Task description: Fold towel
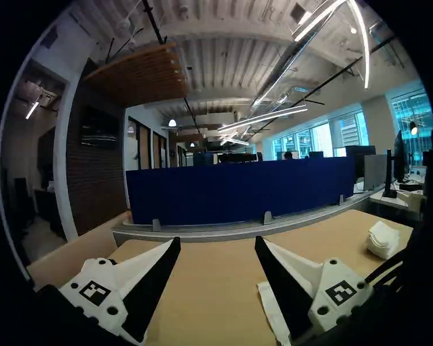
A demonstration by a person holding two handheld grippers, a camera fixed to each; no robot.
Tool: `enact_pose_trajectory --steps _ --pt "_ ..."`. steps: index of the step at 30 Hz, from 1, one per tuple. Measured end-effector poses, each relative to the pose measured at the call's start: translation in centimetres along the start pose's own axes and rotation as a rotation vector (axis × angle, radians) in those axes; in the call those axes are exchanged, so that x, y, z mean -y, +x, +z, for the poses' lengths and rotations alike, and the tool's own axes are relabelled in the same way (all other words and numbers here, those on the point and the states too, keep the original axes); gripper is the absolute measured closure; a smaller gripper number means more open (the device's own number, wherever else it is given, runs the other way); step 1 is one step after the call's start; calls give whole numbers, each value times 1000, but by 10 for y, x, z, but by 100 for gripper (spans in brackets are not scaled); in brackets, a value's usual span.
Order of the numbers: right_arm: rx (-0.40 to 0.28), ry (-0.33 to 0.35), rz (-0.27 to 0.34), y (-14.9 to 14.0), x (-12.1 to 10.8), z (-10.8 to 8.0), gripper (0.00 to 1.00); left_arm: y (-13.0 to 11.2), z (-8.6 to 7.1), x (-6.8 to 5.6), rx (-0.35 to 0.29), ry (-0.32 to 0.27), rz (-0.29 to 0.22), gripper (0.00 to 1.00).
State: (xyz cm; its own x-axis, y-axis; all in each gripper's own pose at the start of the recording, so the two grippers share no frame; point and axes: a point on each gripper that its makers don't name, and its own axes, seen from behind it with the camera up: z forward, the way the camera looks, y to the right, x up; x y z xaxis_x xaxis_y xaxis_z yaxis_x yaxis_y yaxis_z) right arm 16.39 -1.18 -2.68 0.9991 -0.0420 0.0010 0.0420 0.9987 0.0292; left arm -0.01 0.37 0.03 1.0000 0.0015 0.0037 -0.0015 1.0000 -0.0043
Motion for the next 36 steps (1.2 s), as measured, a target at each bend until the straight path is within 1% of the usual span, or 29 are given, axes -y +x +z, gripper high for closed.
enact_pose_trajectory --steps 2,4,8,14,17,23,26,29,32,36 --pt "8 11 -5 8 0 0 1 0 1 -8 8 -9 3 5" --pt "23 35 -19 11 4 -1 1 -2 1 -16 29 -32 13 5" --pt "70 104 -55 10 15 -4 1 -12 1 -33 85 -97 45 5" --pt "187 210 -89 -4 27 -16 0 -36 -6 -55 186 -208 104 5" --pt "241 273 -103 -13 37 -23 0 -46 -11 -65 230 -267 127 5" --pt "362 392 -161 -34 54 -41 0 -65 -21 -82 315 -368 146 4" --pt "403 436 -170 -44 61 -48 0 -70 -23 -87 341 -393 140 5" --pt "419 460 -169 -50 66 -51 0 -75 -25 -92 358 -407 132 4" --pt "427 469 -168 -56 70 -52 0 -84 -27 -98 373 -420 137 4" --pt "445 477 -181 -70 71 -53 0 -103 -32 -105 402 -439 164 5"
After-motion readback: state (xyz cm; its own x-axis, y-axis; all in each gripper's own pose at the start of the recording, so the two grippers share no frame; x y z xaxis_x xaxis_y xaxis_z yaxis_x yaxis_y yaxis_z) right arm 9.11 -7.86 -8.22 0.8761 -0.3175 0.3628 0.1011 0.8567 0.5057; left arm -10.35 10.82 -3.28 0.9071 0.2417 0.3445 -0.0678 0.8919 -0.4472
